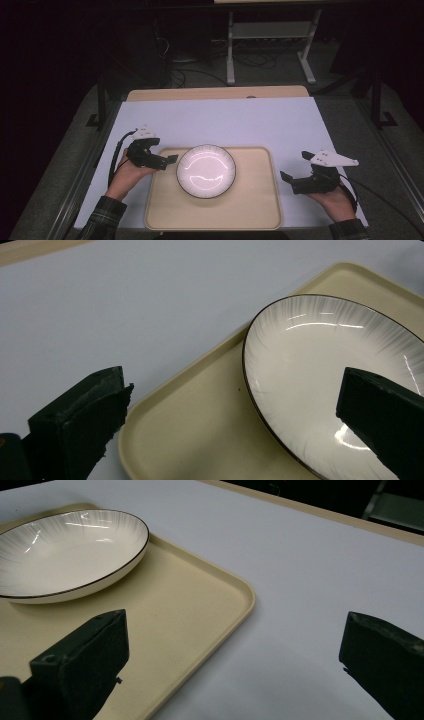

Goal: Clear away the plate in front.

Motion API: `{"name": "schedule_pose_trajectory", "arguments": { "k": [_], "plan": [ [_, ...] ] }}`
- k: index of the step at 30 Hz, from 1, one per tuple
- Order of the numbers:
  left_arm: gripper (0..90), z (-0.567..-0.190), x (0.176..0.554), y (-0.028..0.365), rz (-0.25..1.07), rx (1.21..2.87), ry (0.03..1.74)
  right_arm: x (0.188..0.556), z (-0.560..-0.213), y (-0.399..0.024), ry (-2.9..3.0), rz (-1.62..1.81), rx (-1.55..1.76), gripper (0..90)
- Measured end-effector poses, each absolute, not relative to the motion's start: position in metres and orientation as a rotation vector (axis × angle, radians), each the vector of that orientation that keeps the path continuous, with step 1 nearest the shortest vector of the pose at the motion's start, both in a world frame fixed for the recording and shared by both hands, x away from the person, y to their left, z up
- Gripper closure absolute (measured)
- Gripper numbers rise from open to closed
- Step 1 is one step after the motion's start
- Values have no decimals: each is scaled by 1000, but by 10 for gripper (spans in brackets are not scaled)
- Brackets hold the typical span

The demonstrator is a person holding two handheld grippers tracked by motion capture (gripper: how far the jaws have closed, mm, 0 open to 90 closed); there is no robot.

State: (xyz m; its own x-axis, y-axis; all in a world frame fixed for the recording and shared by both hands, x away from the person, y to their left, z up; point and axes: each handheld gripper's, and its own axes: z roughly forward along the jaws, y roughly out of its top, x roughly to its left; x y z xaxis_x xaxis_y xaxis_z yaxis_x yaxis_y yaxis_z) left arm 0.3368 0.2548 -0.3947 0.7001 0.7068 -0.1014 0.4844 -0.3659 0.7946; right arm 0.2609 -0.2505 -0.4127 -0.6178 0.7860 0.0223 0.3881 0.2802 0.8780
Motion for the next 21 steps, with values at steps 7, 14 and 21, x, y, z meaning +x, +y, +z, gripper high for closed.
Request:
{"name": "schedule_pose_trajectory", "arguments": {
  "k": [7, 14, 21],
  "plan": [
    [0, -393, 323, 274, 357, 2000, 906, 261, -414, -250, 2143, 1279, 1061, 0],
    [0, -395, 310, 289, 391, 1991, 917, 260, -415, -250, 2144, 1279, 1064, 0],
    [0, -399, 300, 294, 413, 2002, 914, 259, -416, -250, 2150, 1274, 1065, 0]
  ]
}}
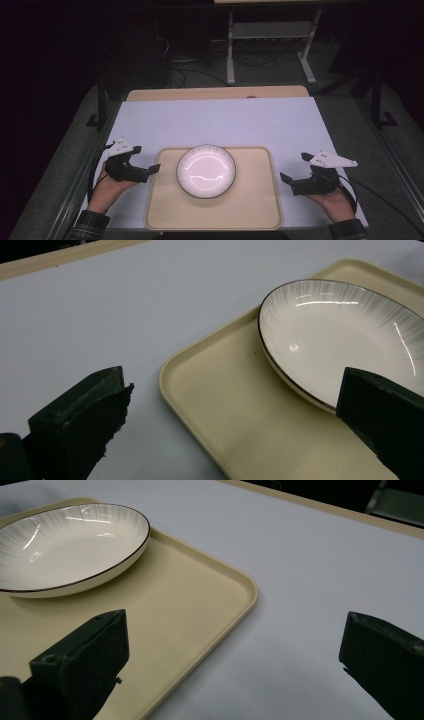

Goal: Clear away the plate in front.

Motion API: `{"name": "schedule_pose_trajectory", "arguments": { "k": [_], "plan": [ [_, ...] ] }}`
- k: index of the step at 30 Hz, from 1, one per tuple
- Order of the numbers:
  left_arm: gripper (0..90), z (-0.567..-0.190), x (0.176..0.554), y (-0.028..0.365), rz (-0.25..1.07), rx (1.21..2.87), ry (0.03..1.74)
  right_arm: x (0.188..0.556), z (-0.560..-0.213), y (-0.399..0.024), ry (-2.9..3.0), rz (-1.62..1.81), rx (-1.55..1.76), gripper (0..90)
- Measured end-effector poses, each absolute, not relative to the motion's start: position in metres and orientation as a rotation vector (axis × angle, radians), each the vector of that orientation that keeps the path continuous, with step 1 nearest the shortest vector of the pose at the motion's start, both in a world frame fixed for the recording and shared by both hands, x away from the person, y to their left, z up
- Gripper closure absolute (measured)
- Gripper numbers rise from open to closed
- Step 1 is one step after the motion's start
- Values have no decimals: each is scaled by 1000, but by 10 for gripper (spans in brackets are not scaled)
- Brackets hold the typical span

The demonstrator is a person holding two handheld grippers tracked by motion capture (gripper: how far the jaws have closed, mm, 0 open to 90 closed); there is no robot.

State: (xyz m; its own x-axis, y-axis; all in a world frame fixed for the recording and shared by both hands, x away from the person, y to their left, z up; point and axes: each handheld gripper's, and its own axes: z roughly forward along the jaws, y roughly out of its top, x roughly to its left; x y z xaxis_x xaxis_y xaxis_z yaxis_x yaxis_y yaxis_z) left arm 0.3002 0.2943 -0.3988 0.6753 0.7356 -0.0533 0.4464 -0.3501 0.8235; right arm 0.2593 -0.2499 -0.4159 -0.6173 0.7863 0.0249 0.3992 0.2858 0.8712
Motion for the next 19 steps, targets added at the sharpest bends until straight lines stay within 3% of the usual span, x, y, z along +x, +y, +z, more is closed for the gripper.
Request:
{"name": "schedule_pose_trajectory", "arguments": {
  "k": [19],
  "plan": [
    [0, -418, 291, 311, 444, 2033, 968, 261, -423, -251, 2183, 1239, 1097, 0]
  ]
}}
